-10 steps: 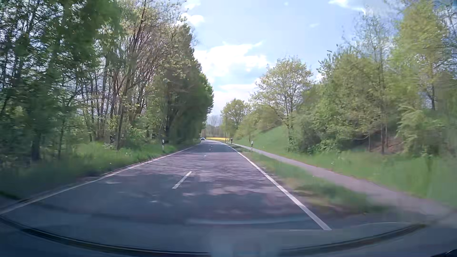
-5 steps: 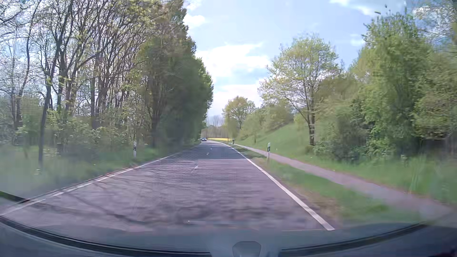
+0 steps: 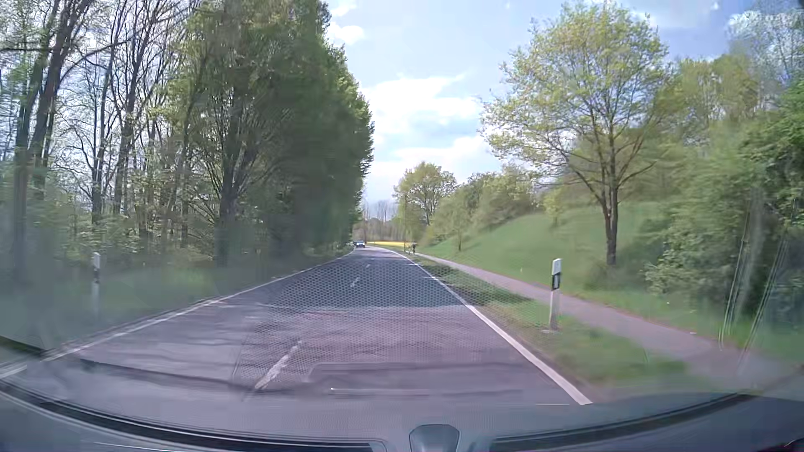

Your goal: Follow the waypoints while adhering to traffic rules and regulations

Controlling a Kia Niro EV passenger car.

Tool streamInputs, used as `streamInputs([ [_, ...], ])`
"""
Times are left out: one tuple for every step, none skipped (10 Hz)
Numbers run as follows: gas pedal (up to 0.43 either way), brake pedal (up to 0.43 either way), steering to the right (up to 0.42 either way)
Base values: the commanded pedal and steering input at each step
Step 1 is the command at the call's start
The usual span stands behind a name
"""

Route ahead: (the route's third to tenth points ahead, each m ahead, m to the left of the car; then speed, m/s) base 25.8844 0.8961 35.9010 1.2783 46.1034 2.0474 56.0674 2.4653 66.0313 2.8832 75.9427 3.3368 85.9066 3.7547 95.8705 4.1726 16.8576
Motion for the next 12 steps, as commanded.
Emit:
streamInputs([
  [0.067, 0.000, -0.005],
  [0.067, 0.000, -0.004],
  [0.067, 0.000, -0.004],
  [0.067, 0.000, -0.004],
  [0.067, 0.000, -0.005],
  [0.067, 0.000, -0.005],
  [0.067, 0.000, -0.005],
  [0.067, 0.000, -0.005],
  [0.067, 0.000, -0.005],
  [0.067, 0.000, -0.005],
  [0.067, 0.000, -0.005],
  [0.067, 0.000, -0.006],
])
